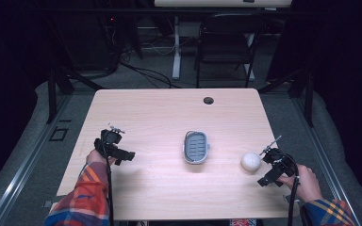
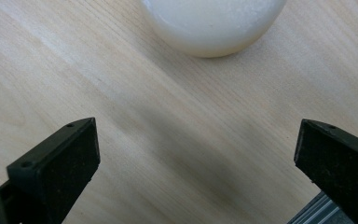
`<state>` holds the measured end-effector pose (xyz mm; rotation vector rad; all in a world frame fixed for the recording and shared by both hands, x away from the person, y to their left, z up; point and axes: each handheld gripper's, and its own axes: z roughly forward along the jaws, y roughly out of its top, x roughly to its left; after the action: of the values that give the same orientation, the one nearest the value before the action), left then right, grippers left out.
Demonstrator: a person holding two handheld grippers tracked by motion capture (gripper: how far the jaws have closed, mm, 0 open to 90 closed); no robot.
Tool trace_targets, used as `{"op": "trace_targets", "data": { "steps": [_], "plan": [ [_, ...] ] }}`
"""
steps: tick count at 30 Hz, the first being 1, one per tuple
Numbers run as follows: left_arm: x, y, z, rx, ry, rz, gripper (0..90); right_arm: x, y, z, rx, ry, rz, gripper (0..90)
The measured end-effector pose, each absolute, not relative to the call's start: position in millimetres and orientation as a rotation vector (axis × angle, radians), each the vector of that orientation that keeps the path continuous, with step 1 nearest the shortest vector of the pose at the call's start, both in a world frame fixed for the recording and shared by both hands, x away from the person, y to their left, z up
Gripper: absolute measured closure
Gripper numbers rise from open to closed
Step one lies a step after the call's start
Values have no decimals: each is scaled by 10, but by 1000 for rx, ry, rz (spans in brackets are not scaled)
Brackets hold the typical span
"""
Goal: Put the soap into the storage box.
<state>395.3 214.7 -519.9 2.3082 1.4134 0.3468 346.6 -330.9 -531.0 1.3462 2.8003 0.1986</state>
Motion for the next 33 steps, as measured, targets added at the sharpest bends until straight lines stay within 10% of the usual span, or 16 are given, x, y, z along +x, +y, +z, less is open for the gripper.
{"op": "trace_targets", "data": {
  "steps": [33],
  "plan": [
    [3960, 2118, -5204, 2328, 1398, 329, 0, 3687, -3116, -5179, 1310, 2835, 190, 0]
  ]
}}
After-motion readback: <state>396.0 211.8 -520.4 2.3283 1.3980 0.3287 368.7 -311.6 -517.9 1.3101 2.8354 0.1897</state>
